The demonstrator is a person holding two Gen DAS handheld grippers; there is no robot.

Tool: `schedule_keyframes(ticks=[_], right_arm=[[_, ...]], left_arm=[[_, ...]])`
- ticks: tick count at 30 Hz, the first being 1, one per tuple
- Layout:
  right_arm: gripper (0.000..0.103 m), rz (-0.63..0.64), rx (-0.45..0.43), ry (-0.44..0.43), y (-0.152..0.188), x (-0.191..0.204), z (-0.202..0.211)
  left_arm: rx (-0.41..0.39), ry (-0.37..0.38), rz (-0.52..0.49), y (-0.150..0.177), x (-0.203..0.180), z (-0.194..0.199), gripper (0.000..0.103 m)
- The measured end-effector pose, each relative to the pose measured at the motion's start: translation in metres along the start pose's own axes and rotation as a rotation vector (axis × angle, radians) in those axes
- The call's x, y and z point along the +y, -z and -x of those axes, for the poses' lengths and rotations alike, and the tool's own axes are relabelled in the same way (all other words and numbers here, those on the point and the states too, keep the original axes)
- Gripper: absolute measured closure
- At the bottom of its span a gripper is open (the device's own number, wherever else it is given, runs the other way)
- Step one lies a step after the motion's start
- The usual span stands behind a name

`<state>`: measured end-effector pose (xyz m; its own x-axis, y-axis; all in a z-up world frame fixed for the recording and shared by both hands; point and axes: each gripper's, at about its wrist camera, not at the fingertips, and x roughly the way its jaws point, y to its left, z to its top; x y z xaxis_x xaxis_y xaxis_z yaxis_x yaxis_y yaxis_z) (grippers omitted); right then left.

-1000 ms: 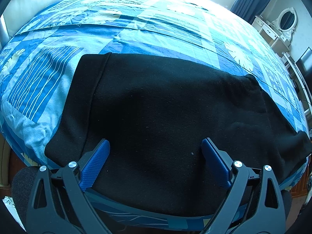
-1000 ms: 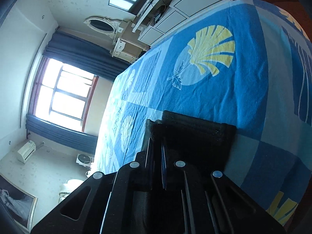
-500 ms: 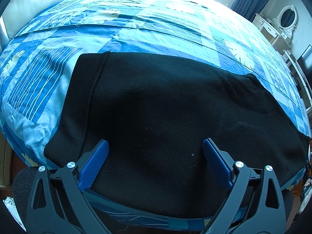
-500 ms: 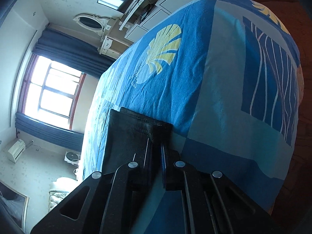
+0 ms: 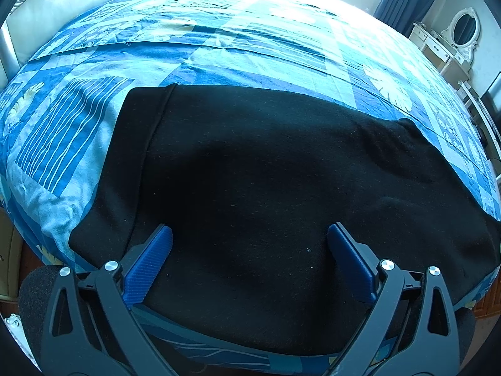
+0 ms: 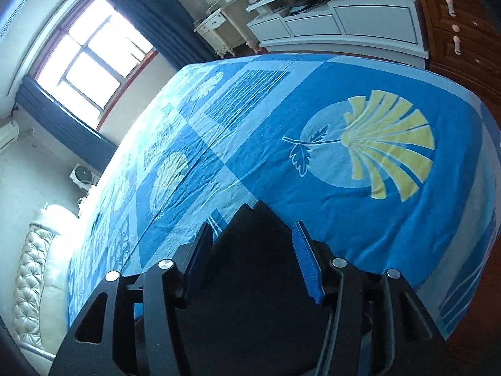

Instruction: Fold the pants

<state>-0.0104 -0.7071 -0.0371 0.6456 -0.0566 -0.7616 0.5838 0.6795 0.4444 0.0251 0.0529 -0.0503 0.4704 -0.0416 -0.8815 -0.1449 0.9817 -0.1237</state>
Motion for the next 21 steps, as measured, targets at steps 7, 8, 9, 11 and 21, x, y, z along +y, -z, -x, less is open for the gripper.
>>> schedule_keyframes(ticks=[7, 8, 9, 11, 21], right_arm=[[0.087, 0.202, 0.056, 0.14, -0.005, 0.025, -0.03], [0.089, 0.187, 0.021, 0.106, -0.006, 0.024, -0.02], [0.09, 0.166, -0.026, 0.072, -0.008, 0.021, -0.007], [0.092, 0.141, -0.079, 0.056, -0.007, 0.016, 0.006], [0.067, -0.093, -0.012, -0.079, -0.003, -0.036, -0.01]], left_arm=[[0.003, -0.02, 0.002, -0.001, -0.003, -0.002, 0.003], [0.002, -0.024, 0.0, -0.001, -0.003, -0.003, 0.003], [0.001, -0.028, -0.004, 0.0, -0.004, -0.003, 0.003], [0.0, -0.032, -0.008, 0.0, -0.005, -0.004, 0.002], [-0.008, -0.039, -0.003, -0.001, -0.005, -0.004, 0.002]])
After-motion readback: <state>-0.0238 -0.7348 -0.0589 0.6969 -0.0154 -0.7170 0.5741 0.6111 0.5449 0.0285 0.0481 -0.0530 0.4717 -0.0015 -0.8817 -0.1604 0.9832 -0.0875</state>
